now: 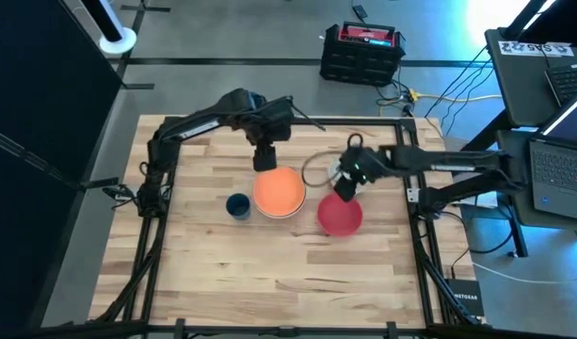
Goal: Nest bowls inside each other
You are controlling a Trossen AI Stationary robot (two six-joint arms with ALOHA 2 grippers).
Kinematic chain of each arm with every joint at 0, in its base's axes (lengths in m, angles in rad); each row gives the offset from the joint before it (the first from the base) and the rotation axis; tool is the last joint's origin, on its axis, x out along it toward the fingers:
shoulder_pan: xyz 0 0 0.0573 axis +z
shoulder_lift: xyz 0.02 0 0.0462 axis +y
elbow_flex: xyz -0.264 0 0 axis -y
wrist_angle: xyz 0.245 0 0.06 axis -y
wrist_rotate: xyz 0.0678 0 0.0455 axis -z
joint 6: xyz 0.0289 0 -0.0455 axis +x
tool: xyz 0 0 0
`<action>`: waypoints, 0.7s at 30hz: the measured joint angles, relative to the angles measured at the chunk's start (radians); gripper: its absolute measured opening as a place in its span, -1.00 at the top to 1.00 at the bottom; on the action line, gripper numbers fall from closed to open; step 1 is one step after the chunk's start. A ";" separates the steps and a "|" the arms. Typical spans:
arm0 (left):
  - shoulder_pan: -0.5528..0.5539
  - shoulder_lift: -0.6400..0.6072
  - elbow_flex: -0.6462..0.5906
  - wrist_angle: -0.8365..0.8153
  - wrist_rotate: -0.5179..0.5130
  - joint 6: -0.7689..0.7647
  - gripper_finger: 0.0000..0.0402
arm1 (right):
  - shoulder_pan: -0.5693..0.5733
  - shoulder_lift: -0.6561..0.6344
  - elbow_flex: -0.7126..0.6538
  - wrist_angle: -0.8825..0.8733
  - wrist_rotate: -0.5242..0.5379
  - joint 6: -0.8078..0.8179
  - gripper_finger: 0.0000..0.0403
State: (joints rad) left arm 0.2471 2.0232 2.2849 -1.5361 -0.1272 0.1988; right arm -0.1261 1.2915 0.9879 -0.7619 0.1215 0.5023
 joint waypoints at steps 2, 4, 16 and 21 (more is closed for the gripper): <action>-0.024 -0.025 0.000 -0.013 0.006 -0.049 0.20 | -0.074 0.038 0.017 -0.009 -0.045 -0.027 -0.15; -0.049 -0.050 0.000 -0.026 0.013 -0.099 0.20 | -0.148 0.076 0.034 -0.019 -0.090 -0.054 -0.15; -0.185 -0.121 0.000 -0.034 0.016 -0.244 0.20 | -0.190 0.334 0.226 -0.219 -0.076 -0.129 -0.15; -0.227 -0.164 0.000 -0.035 0.016 -0.302 0.20 | -0.175 0.380 0.226 -0.230 -0.105 -0.117 -0.15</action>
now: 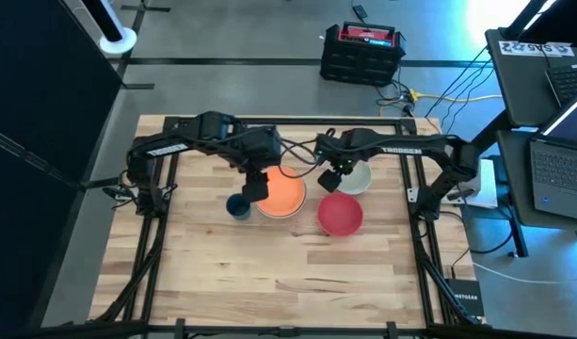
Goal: Nest bowls inside each other
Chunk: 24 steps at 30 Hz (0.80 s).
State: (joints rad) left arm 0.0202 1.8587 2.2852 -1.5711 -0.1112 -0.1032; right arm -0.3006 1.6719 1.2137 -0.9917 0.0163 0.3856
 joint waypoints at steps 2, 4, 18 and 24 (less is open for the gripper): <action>-0.008 -0.006 0.000 0.000 0.000 -0.008 0.20 | 0.001 0.022 0.000 0.013 -0.006 0.000 -0.09; -0.015 -0.010 0.000 0.000 -0.001 -0.012 0.20 | 0.002 0.045 0.000 0.025 -0.012 -0.001 -0.02; -0.047 -0.029 0.000 0.001 -0.003 -0.019 0.20 | 0.007 0.165 0.001 0.118 -0.033 -0.045 0.90; -0.047 -0.029 0.000 0.000 -0.003 0.008 0.20 | 0.006 0.127 0.029 0.073 -0.009 -0.053 1.00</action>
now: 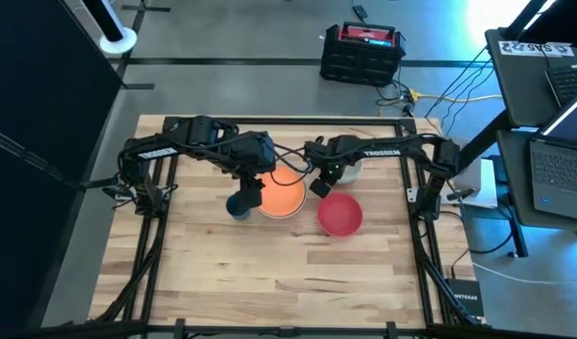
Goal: Nest bowls inside each other
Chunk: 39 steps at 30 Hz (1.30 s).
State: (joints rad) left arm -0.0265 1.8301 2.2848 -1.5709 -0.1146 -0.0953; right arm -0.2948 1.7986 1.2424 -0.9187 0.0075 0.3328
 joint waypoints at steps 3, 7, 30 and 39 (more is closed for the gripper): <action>0.002 0.000 0.000 0.000 0.000 0.021 0.20 | 0.017 -0.043 0.067 -0.073 0.020 -0.030 1.00; 0.002 -0.013 -0.001 0.001 -0.002 0.018 0.20 | 0.087 -0.085 0.207 -0.150 0.025 -0.095 1.00; 0.000 -0.279 -0.004 -0.001 -0.034 -0.254 0.20 | 0.222 0.271 0.732 -0.239 -0.027 -0.395 1.00; 0.000 -0.305 -0.004 0.000 -0.042 -0.241 0.20 | 0.278 0.288 0.787 -0.247 -0.050 -0.386 1.00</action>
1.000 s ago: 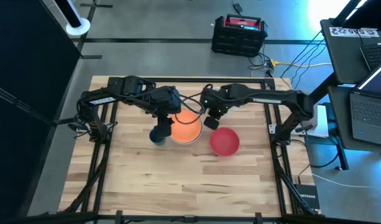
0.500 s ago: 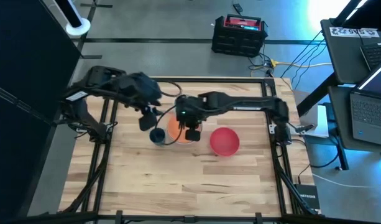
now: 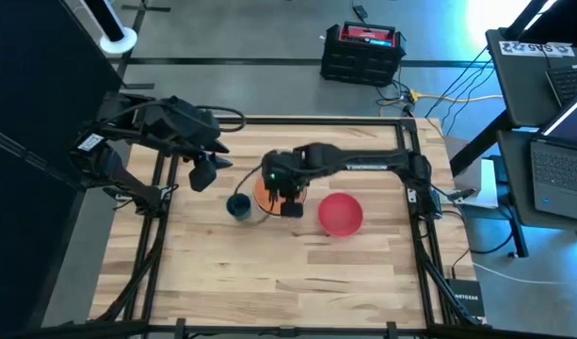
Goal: Nest bowls inside each other
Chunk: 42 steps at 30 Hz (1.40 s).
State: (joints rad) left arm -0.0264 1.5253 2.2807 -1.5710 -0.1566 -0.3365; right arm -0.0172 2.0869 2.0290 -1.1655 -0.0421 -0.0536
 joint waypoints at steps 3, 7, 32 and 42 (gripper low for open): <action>0.000 0.000 0.000 0.000 -0.003 0.007 0.20 | 0.016 0.020 0.005 0.011 -0.014 0.002 1.00; 0.000 0.001 0.000 0.000 -0.008 0.016 0.20 | 0.038 0.046 0.011 0.026 -0.033 0.004 1.00; -0.007 0.002 0.000 0.000 -0.012 0.041 0.20 | 0.044 0.004 -0.028 -0.024 -0.046 -0.037 0.34; -0.007 0.002 0.000 0.001 -0.012 0.056 0.20 | 0.022 -0.240 -0.138 -0.189 -0.029 -0.053 -0.13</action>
State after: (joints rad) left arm -0.0332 1.5272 2.2807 -1.5705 -0.1688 -0.2802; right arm 0.0051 1.8465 1.8912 -1.3545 -0.0708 -0.1066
